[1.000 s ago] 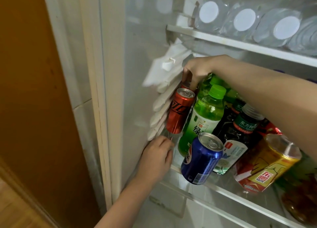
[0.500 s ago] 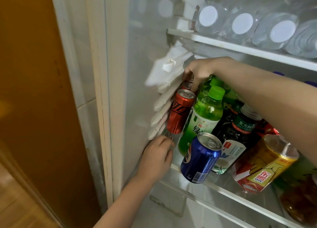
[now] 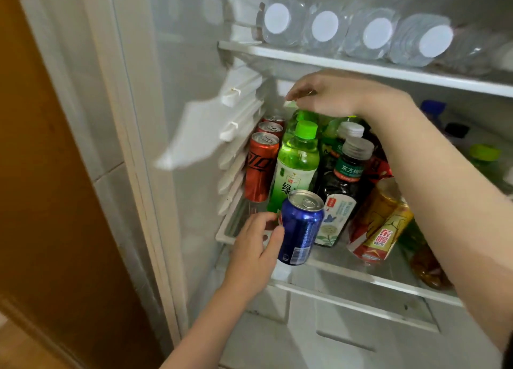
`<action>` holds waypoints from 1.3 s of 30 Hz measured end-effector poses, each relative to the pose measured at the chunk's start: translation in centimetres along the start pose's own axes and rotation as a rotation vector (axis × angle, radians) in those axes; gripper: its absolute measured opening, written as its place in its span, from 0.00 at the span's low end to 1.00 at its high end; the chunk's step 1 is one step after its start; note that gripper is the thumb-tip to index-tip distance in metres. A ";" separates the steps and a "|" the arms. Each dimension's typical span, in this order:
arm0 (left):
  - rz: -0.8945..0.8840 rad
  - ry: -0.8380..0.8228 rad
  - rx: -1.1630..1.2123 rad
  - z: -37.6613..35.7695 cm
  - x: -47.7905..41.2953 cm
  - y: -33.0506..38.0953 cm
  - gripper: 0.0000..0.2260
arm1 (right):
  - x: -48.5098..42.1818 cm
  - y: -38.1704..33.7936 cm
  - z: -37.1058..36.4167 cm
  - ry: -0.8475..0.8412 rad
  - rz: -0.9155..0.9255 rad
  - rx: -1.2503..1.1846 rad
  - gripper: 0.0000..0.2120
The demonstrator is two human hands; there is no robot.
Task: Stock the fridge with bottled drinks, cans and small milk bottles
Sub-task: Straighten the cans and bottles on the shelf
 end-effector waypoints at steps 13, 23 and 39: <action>-0.043 0.041 0.020 -1.0 0.2 0.5 0.32 | 17.7 1.5 1.0 0.943 0.136 -0.238 0.07; 0.044 0.258 -0.001 2.6 1.6 -1.9 0.30 | 20.3 2.6 -4.3 1.061 0.067 -0.273 0.08; 0.061 0.345 0.100 4.1 1.0 -3.6 0.38 | 19.2 5.5 -17.3 0.637 -0.054 -0.178 0.08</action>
Point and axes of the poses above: each hand's wrist, its own x-axis away from the middle knuckle, its own z-axis out of the back of the hand, y = z × x, the point moved 10 cm from there along -x, towards the middle knuckle, and after that the axes turned 11 degrees about -x, right-handed, at the moved point
